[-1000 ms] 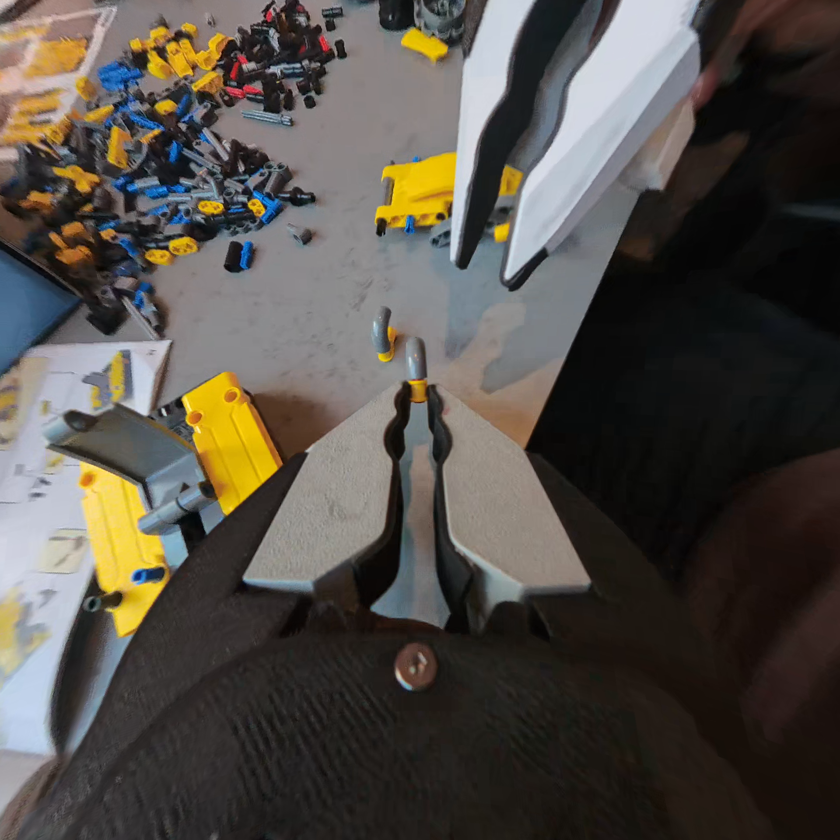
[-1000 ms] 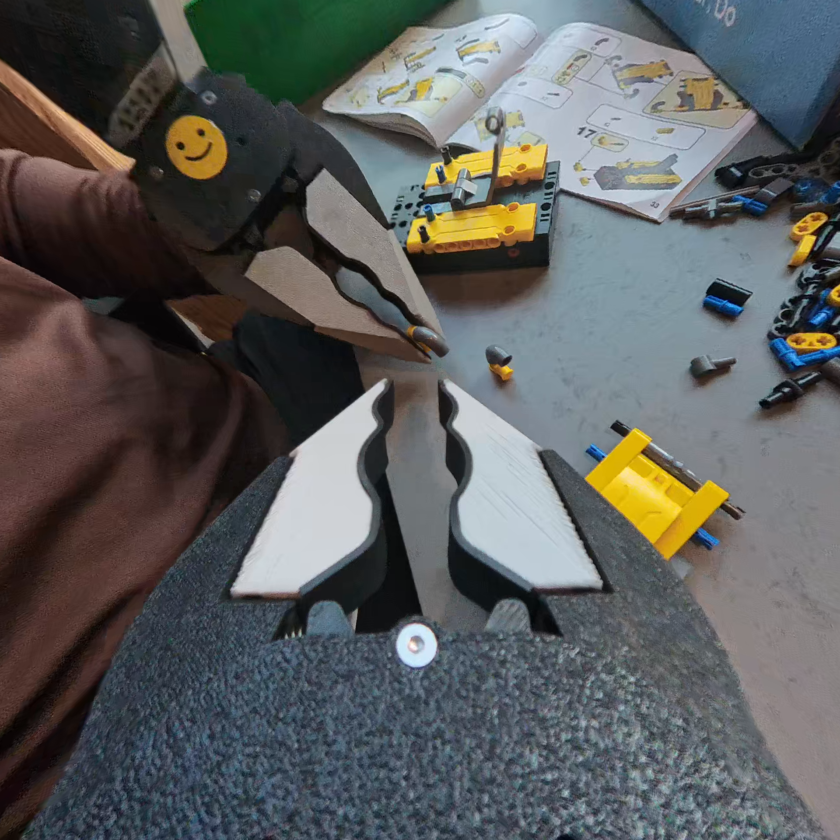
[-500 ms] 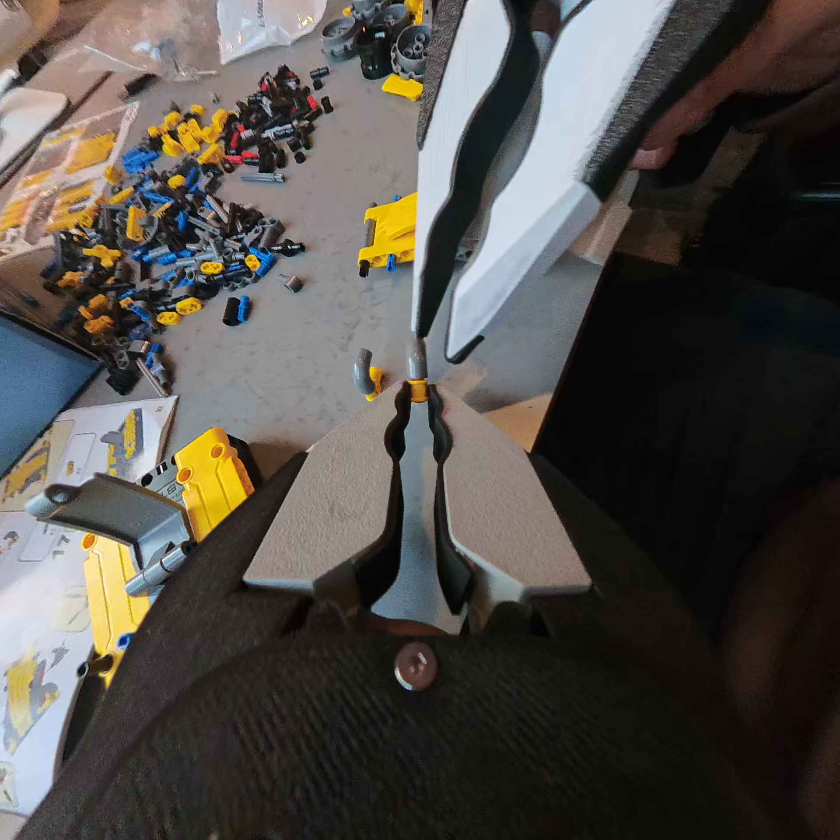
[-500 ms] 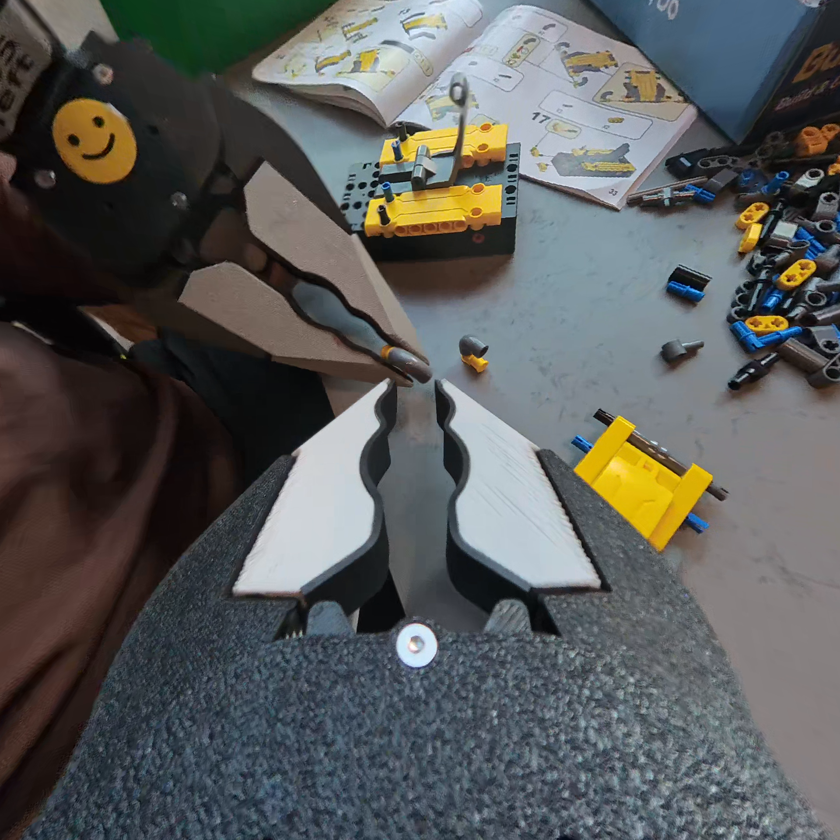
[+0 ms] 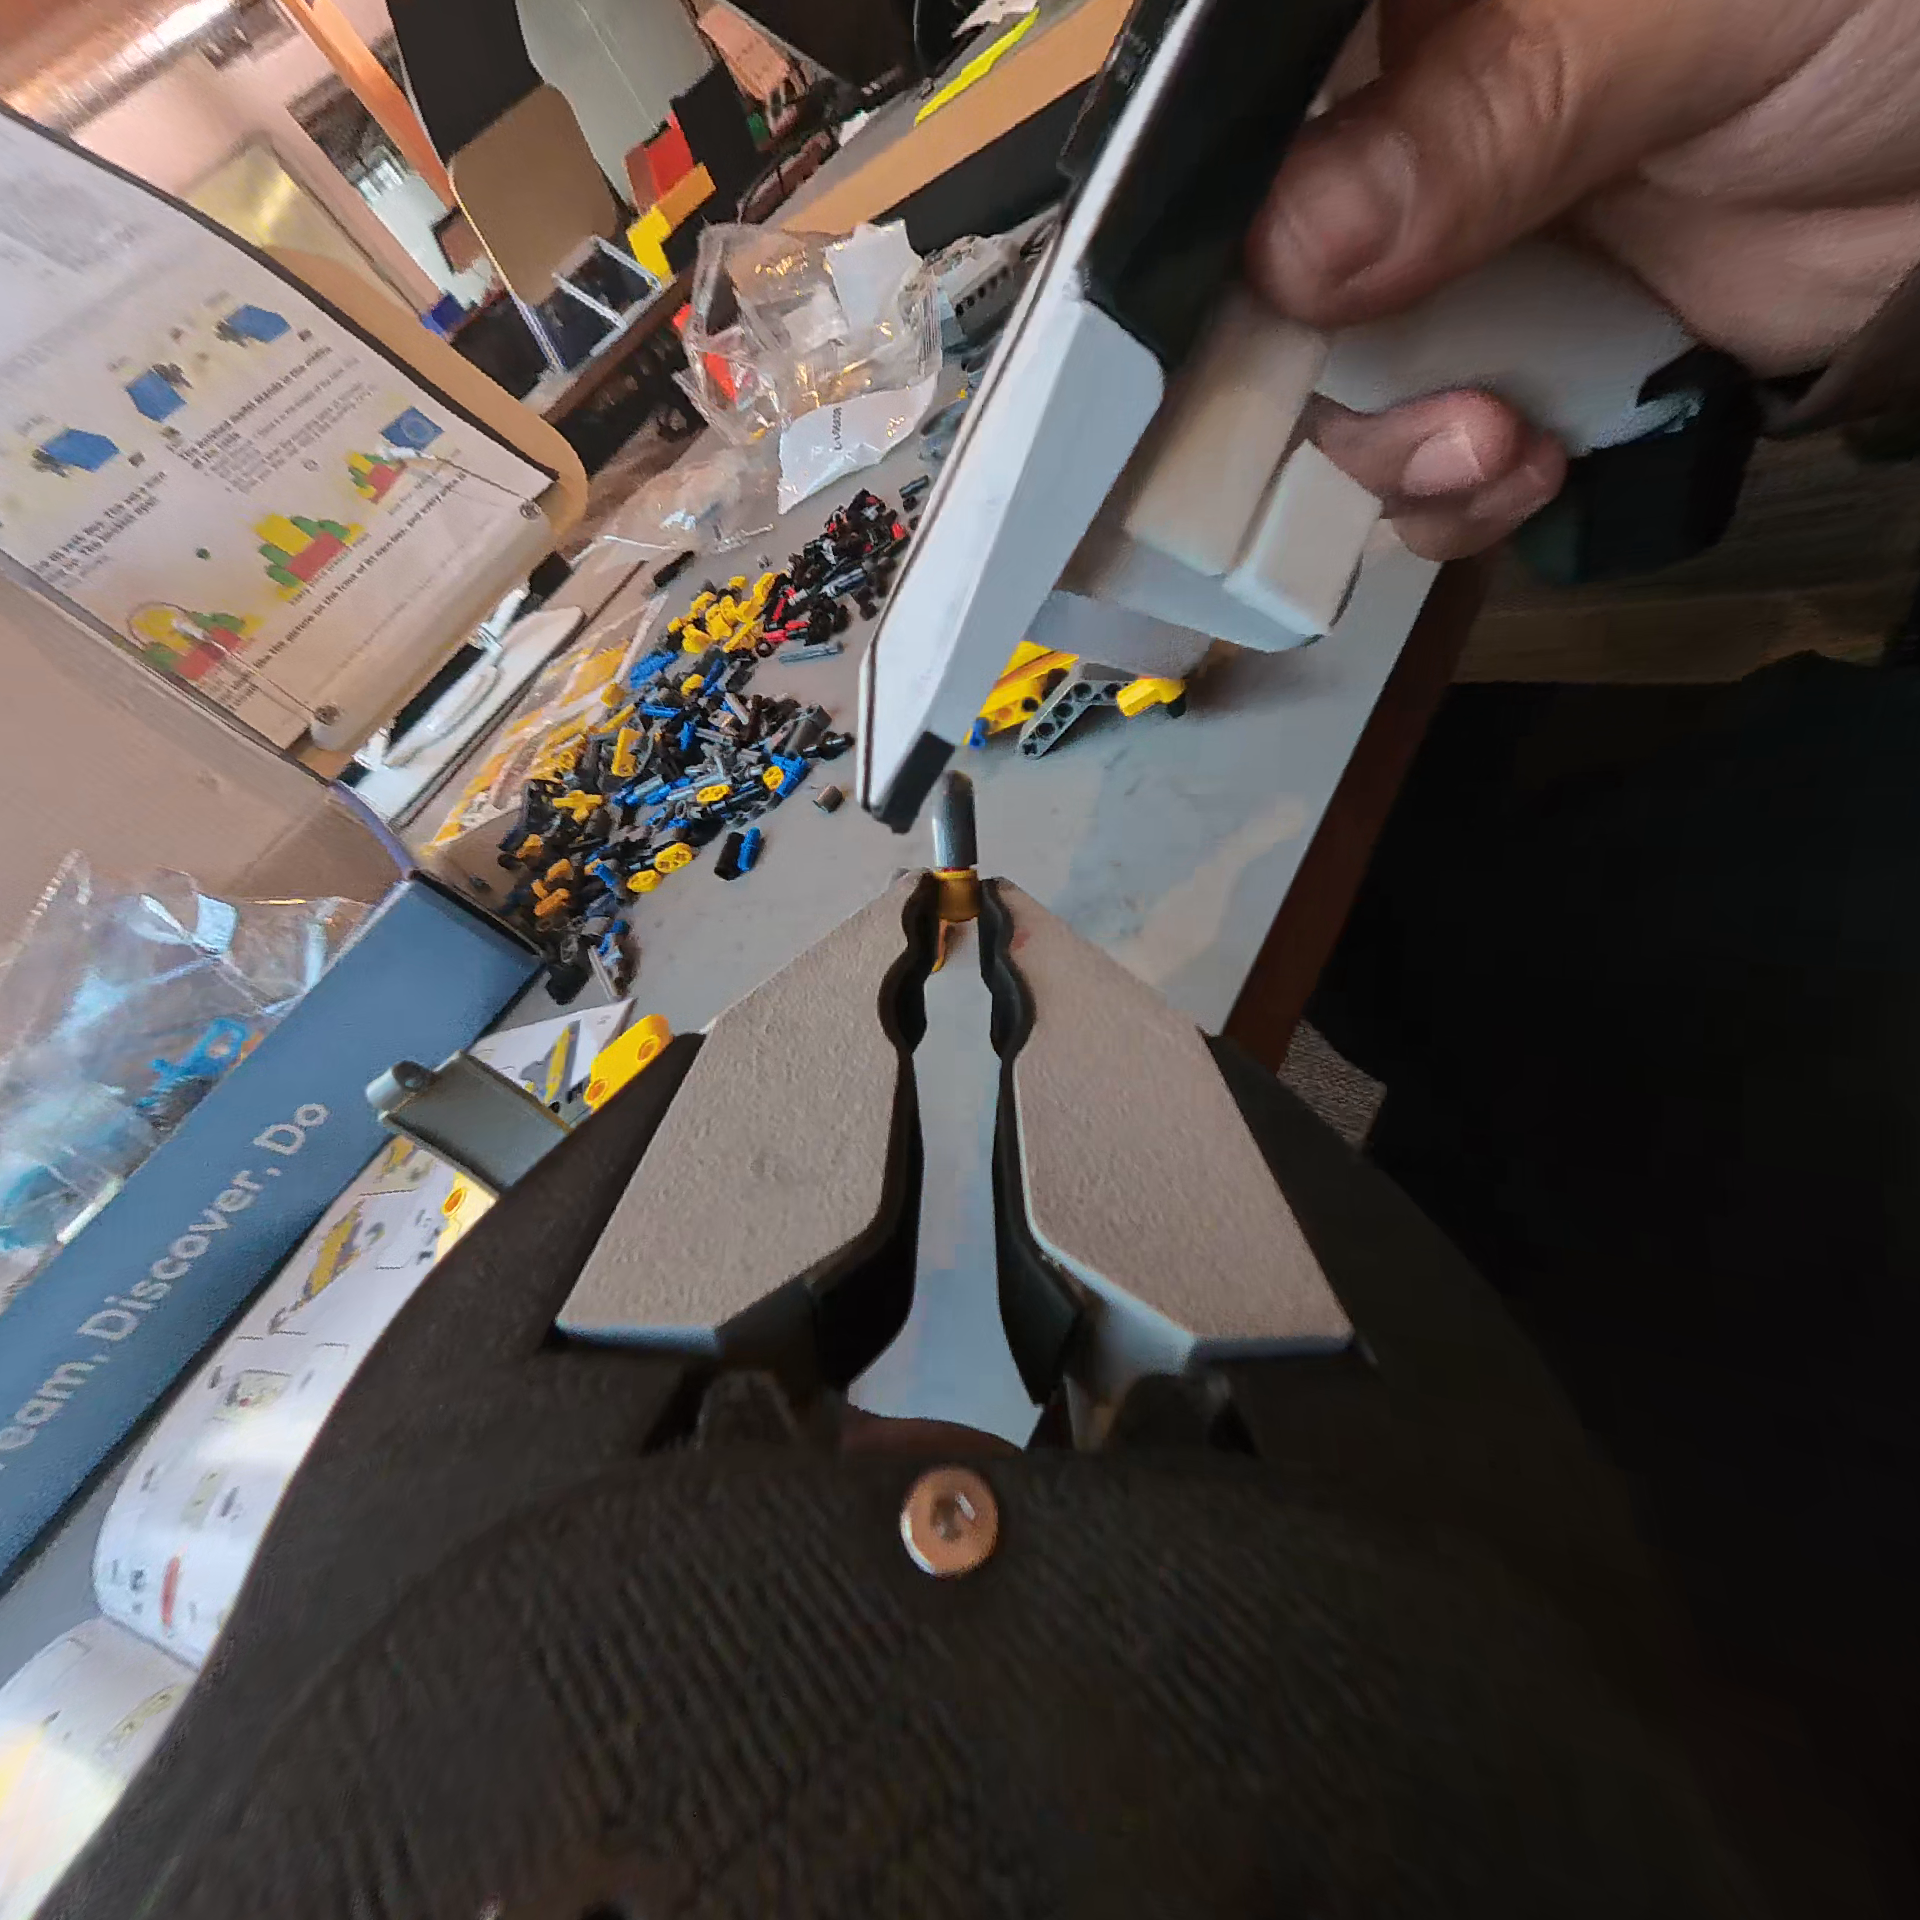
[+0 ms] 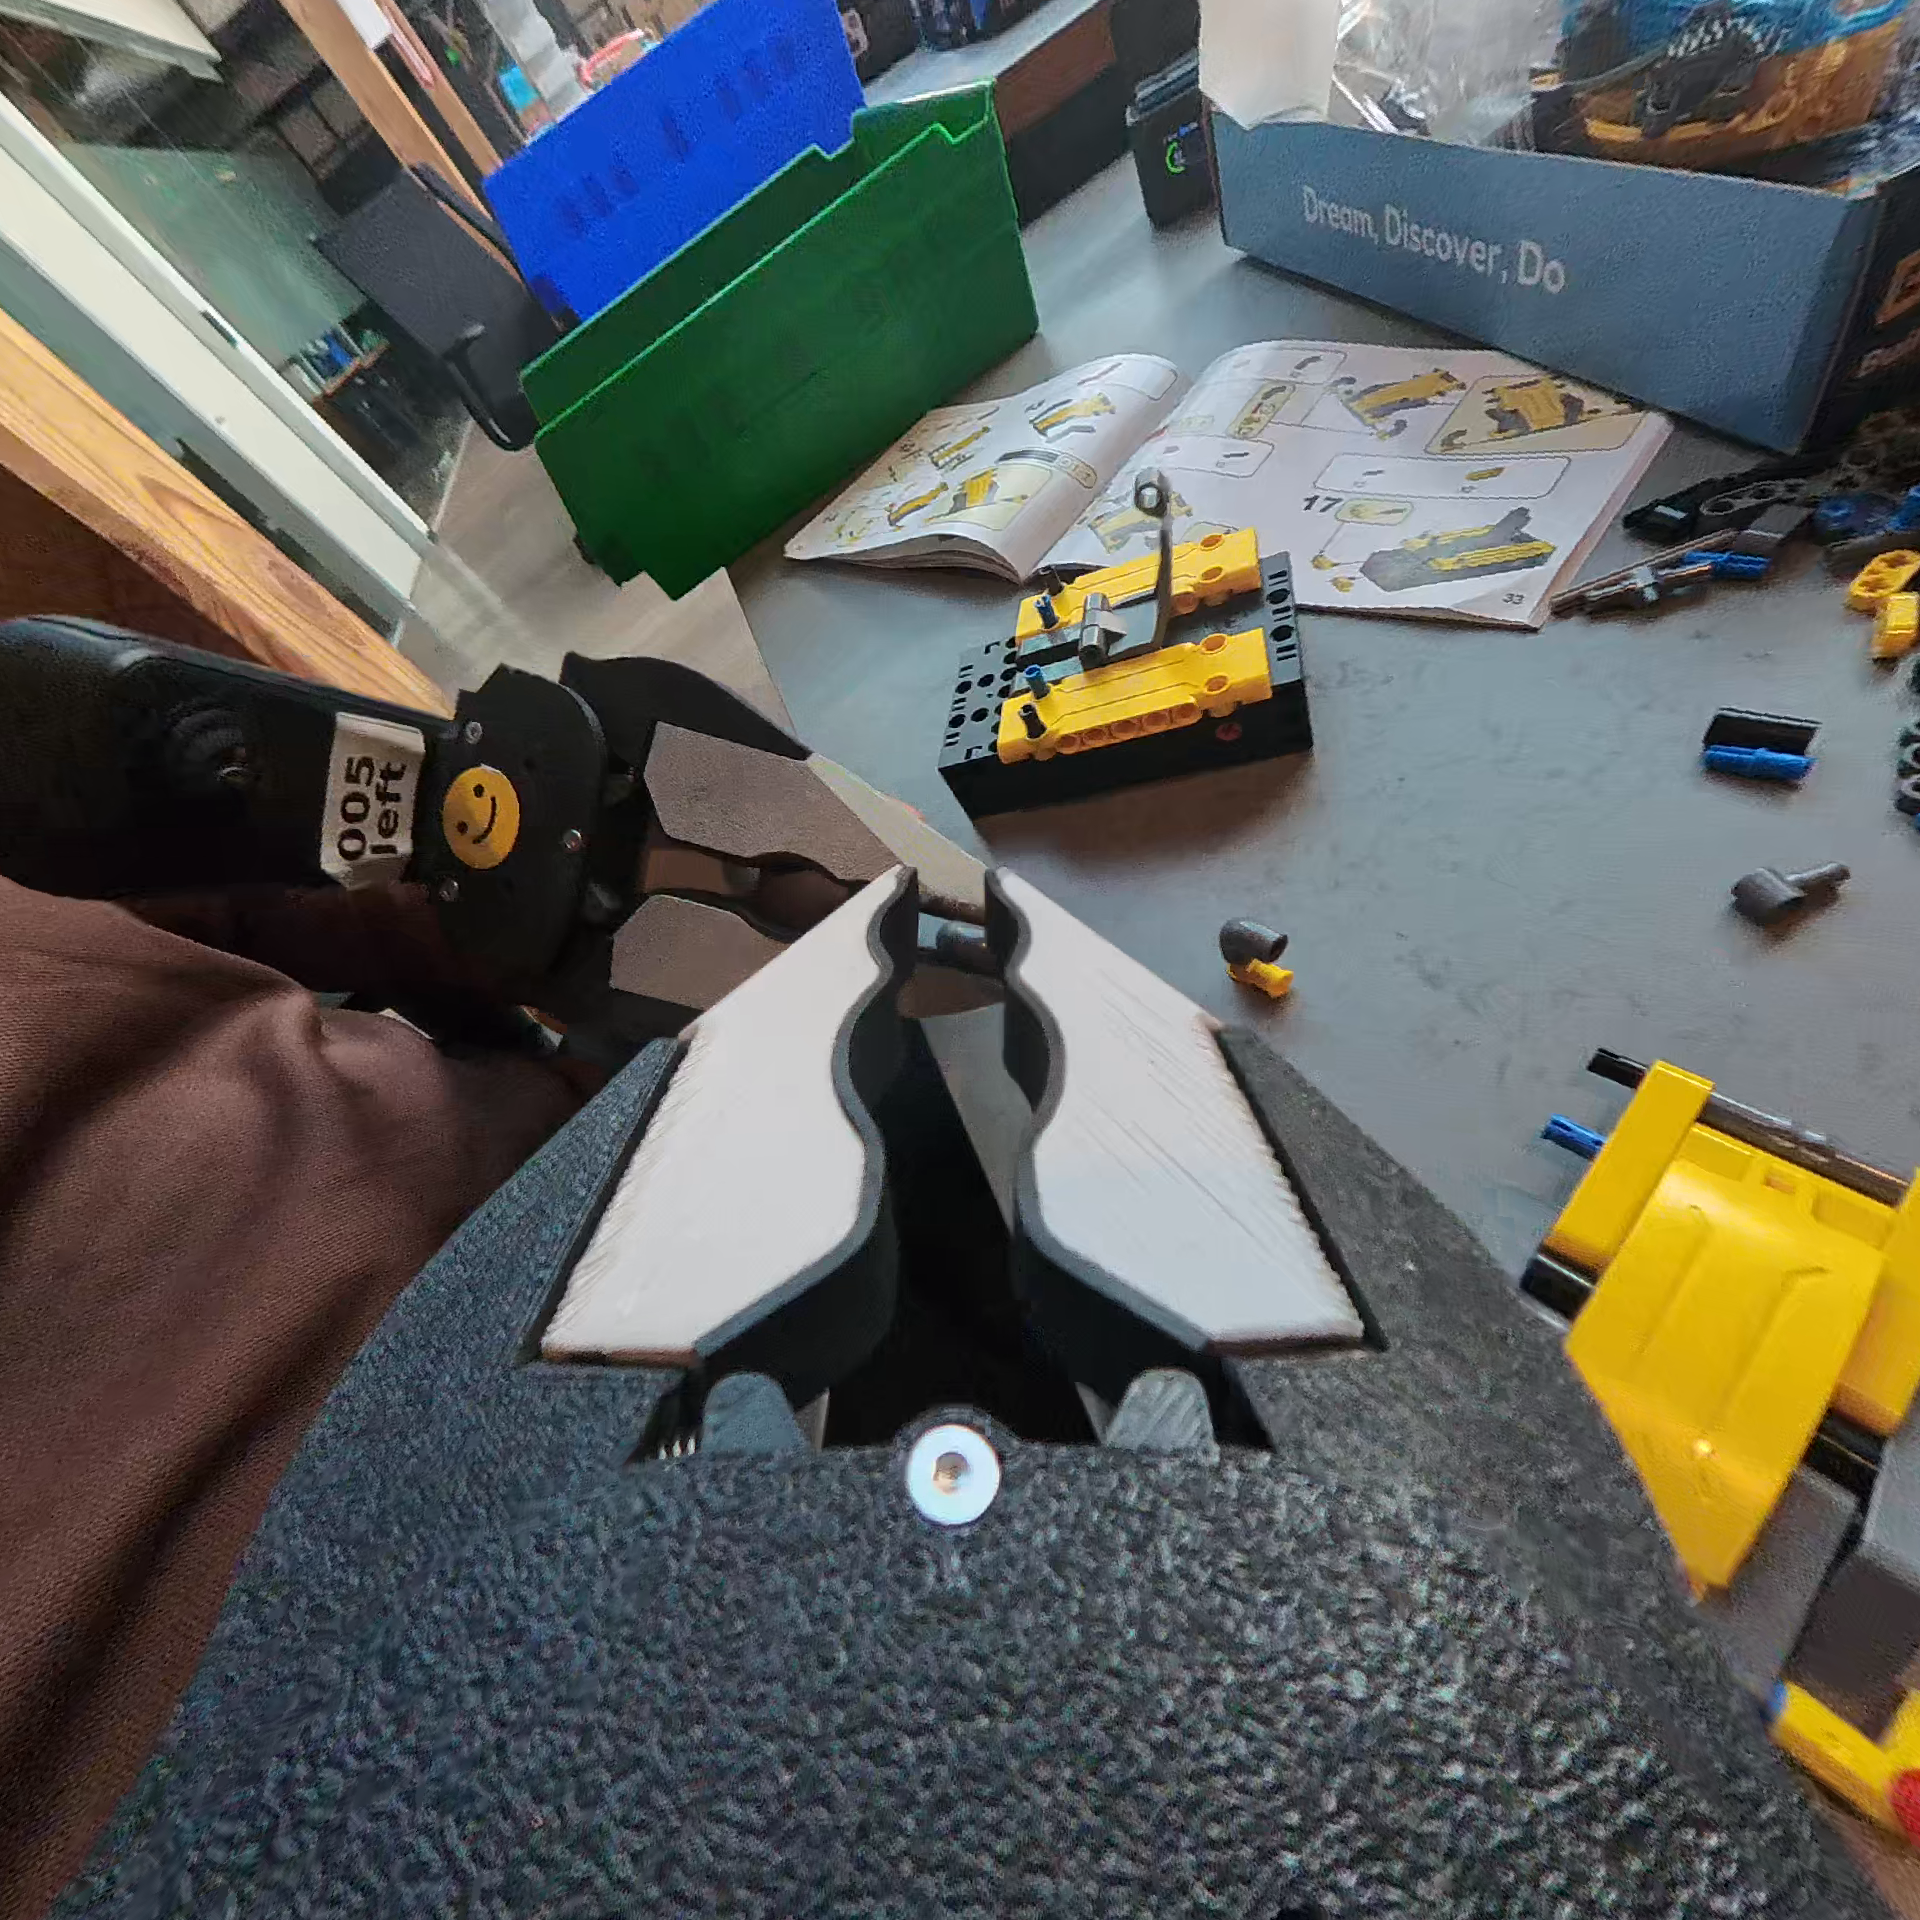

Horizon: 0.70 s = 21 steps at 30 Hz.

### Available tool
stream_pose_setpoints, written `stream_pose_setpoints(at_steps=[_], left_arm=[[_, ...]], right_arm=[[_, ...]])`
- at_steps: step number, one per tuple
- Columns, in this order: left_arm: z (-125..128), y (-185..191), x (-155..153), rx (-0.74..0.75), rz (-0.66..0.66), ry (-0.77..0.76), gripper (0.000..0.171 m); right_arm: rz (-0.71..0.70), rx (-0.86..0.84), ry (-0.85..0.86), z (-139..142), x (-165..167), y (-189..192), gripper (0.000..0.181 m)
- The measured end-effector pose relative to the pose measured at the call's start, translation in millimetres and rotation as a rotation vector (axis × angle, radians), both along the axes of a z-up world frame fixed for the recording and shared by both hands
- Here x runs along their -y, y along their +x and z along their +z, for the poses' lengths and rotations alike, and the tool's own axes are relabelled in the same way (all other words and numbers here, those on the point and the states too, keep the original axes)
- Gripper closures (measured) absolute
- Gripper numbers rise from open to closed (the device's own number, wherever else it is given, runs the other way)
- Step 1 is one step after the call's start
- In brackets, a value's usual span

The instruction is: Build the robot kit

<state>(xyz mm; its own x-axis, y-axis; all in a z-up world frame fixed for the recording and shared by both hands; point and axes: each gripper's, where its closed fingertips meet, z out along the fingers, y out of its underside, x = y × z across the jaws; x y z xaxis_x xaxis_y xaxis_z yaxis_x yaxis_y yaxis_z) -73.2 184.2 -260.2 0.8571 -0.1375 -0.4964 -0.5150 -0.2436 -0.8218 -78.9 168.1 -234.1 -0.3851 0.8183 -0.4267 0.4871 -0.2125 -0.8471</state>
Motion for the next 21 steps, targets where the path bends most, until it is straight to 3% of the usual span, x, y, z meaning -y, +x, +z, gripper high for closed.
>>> stream_pose_setpoints(at_steps=[2, 5, 11, 21], left_arm=[[1, -2, 3, -0.036, 0.024, 0.036, 0.167], [9, -4, 7, -0.054, 0.046, 0.119, 0.167], [16, -5, 12, -0.091, 0.055, 0.201, 0.167], [27, -13, 15, 0.034, 0.075, 0.25, 0.167]], right_arm=[[-0.003, -0.007, 0.042, -4, 3, 0, 0.18], [-0.063, -0.077, 0.137, 3, -3, -3, 0.169], [-0.063, -0.157, 0.202, 7, -3, -6, 0.167], [-0.001, -0.241, 0.18, 21, 6, -3, 0.155]])
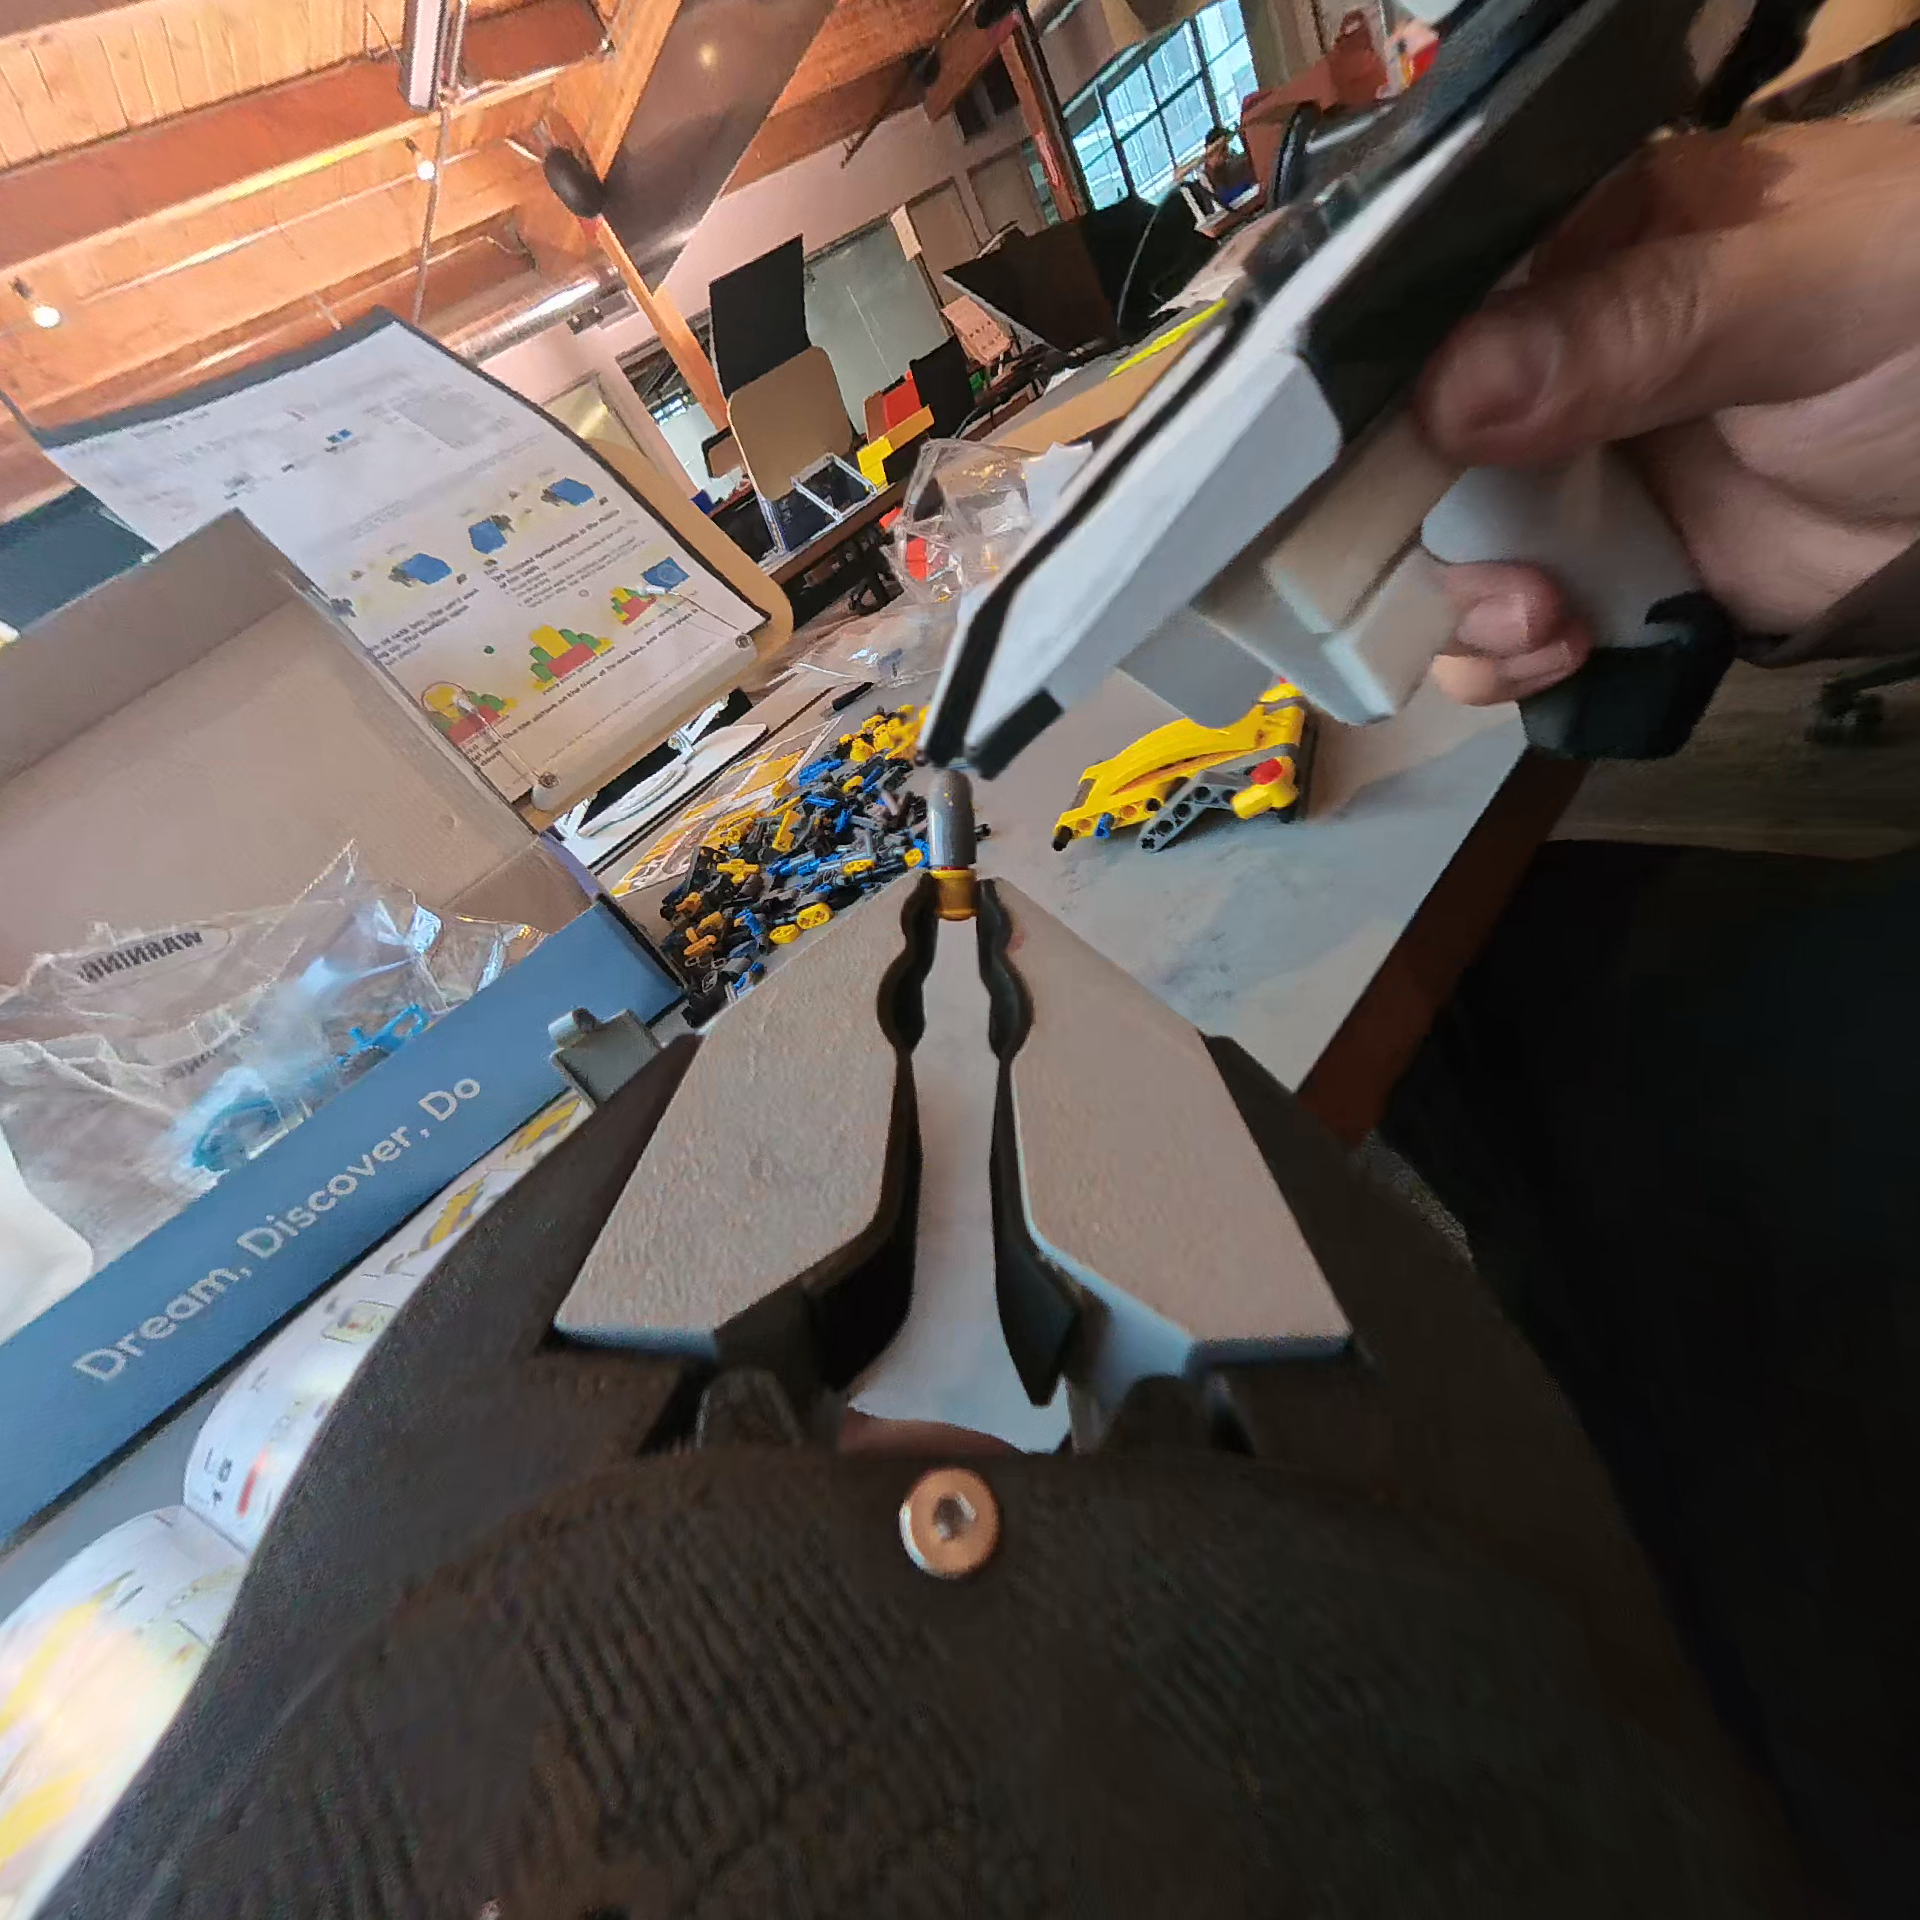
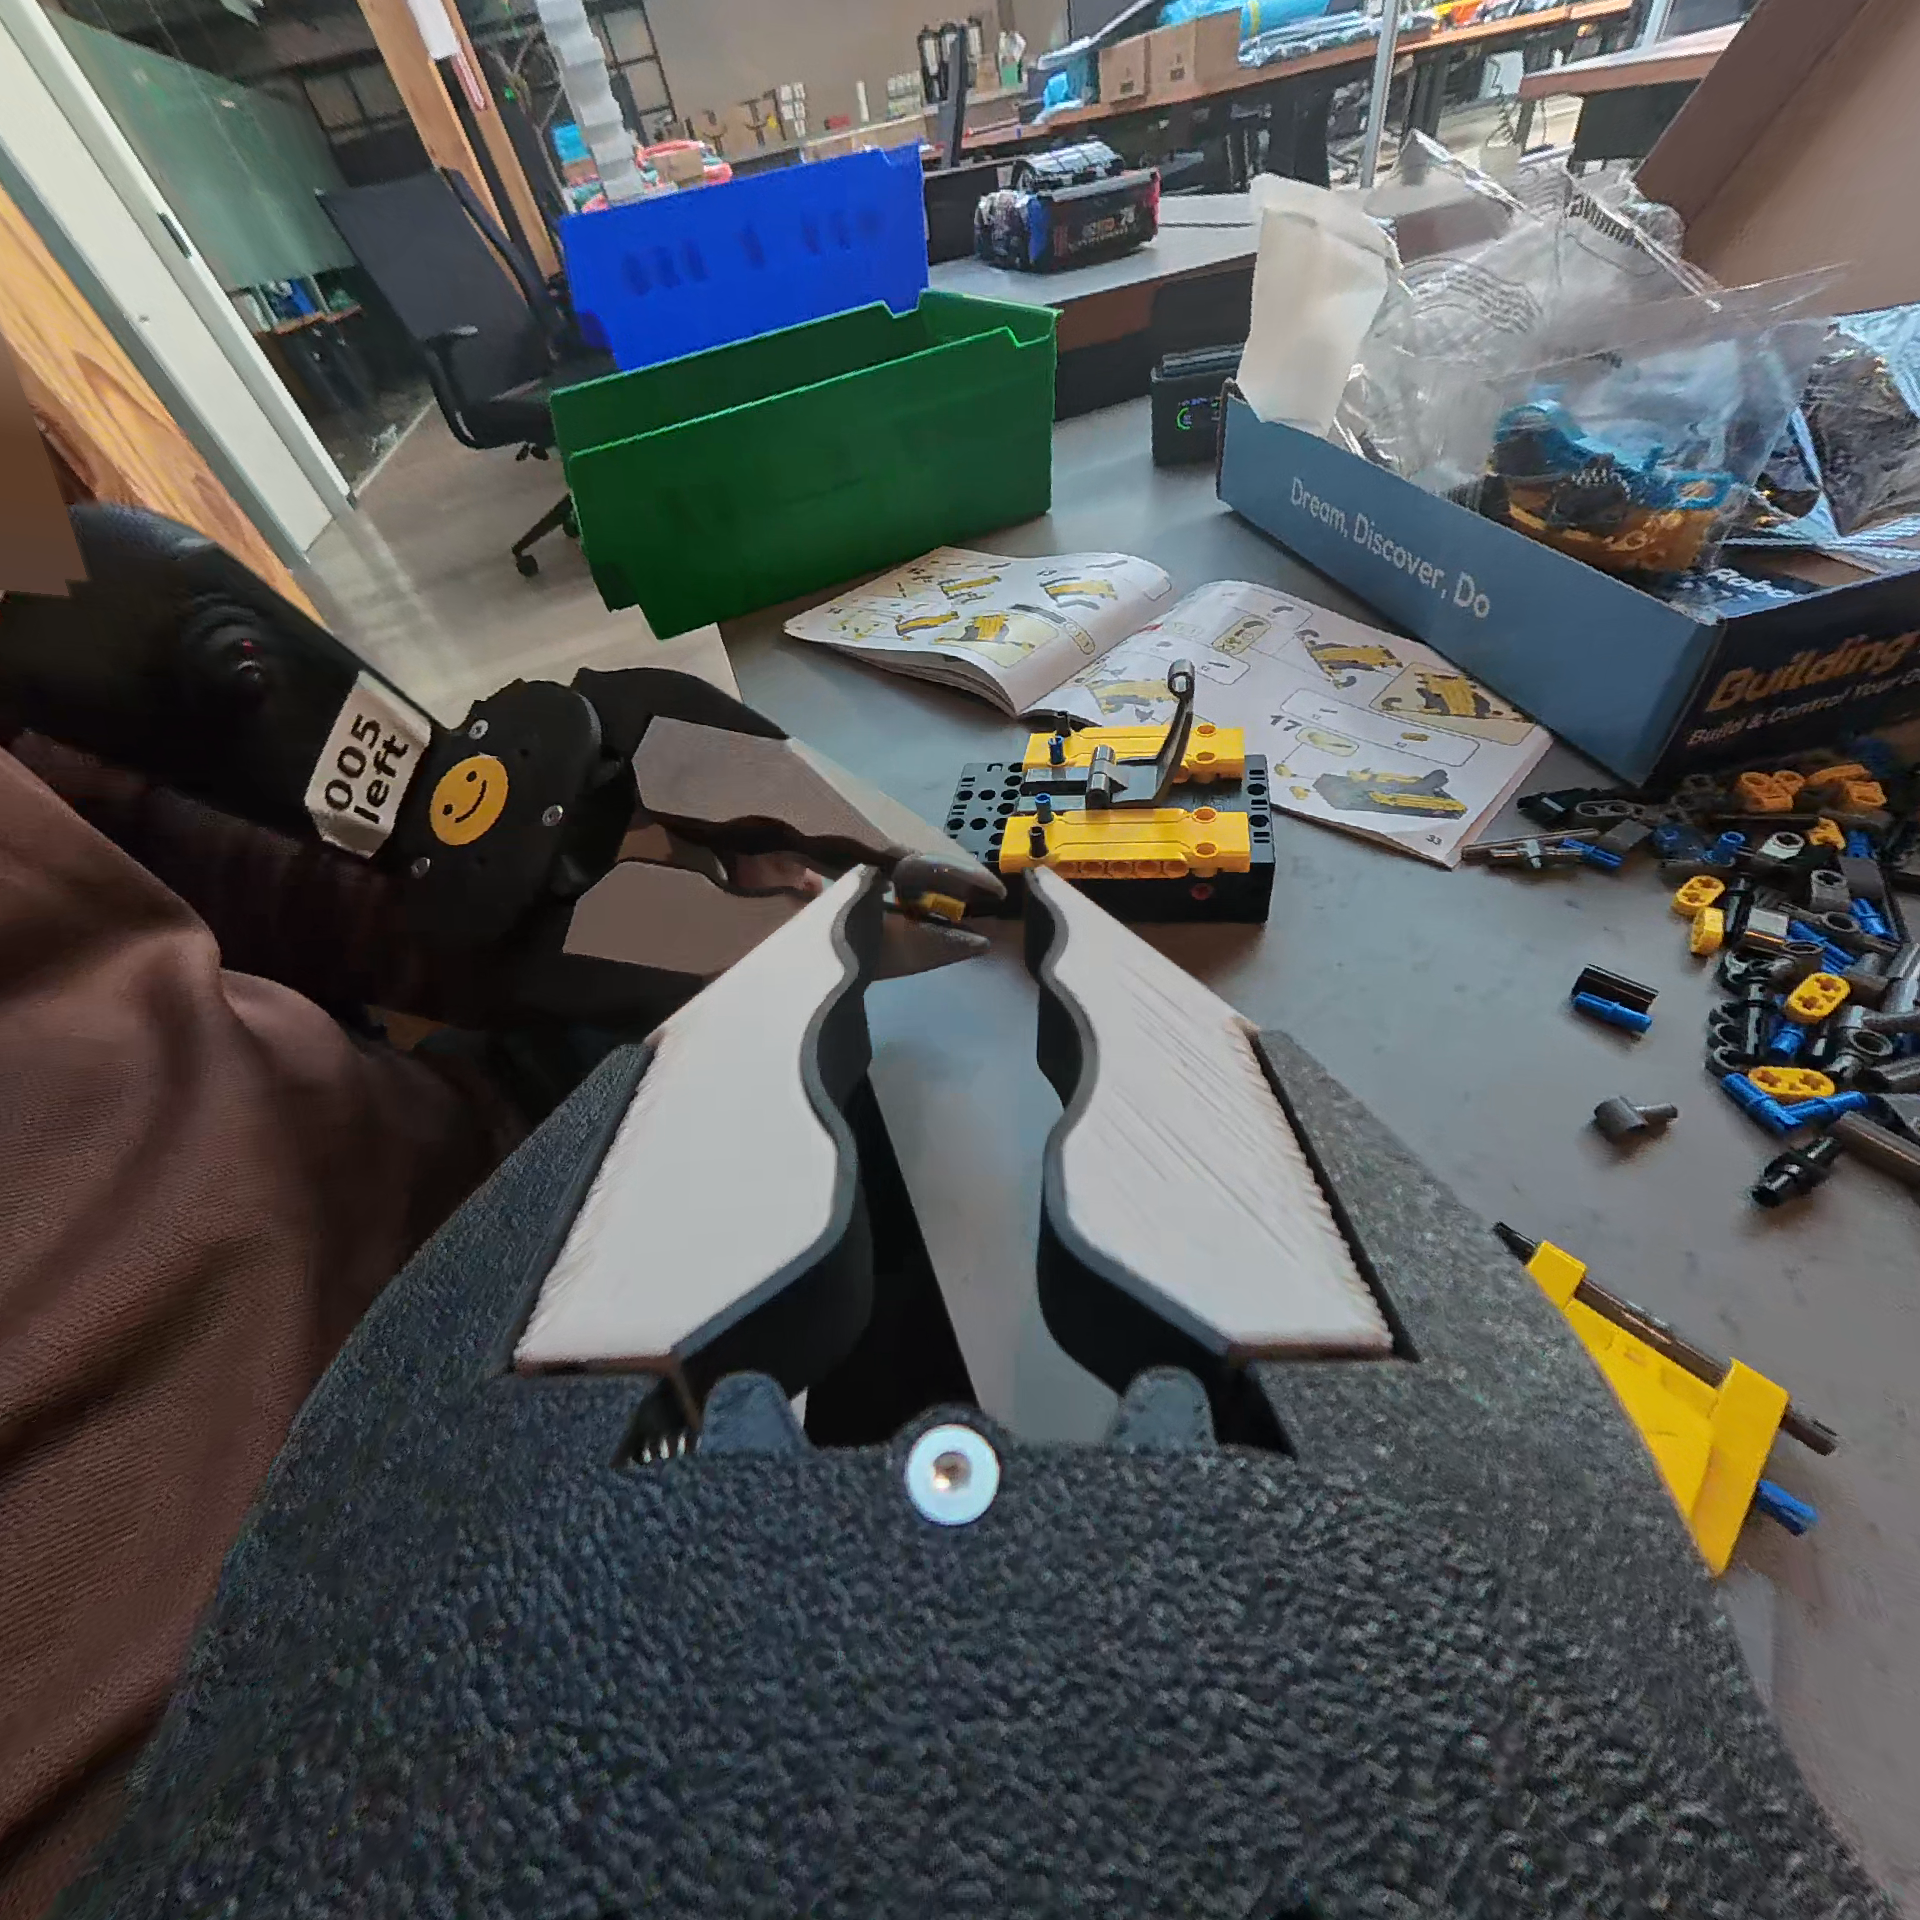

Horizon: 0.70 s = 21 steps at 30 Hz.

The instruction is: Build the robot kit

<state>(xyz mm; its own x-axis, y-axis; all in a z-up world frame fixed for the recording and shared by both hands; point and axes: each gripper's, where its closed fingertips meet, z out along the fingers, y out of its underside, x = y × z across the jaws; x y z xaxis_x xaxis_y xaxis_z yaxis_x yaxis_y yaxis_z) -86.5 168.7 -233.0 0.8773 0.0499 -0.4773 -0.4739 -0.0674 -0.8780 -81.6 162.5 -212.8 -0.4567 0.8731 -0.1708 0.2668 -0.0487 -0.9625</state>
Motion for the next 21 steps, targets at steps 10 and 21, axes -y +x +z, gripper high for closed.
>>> stream_pose_setpoints(at_steps=[10, 21], left_arm=[[3, -9, 0, 0.123, -0.004, -0.015, 0.167], [-4, -12, -1, -0.014, 0.073, -0.031, 0.167]], right_arm=[[-0.035, 0.005, 0.08, -9, -5, -5, 0.158], [-0.048, 0.062, -0.062, -11, -1, -4, 0.161]])
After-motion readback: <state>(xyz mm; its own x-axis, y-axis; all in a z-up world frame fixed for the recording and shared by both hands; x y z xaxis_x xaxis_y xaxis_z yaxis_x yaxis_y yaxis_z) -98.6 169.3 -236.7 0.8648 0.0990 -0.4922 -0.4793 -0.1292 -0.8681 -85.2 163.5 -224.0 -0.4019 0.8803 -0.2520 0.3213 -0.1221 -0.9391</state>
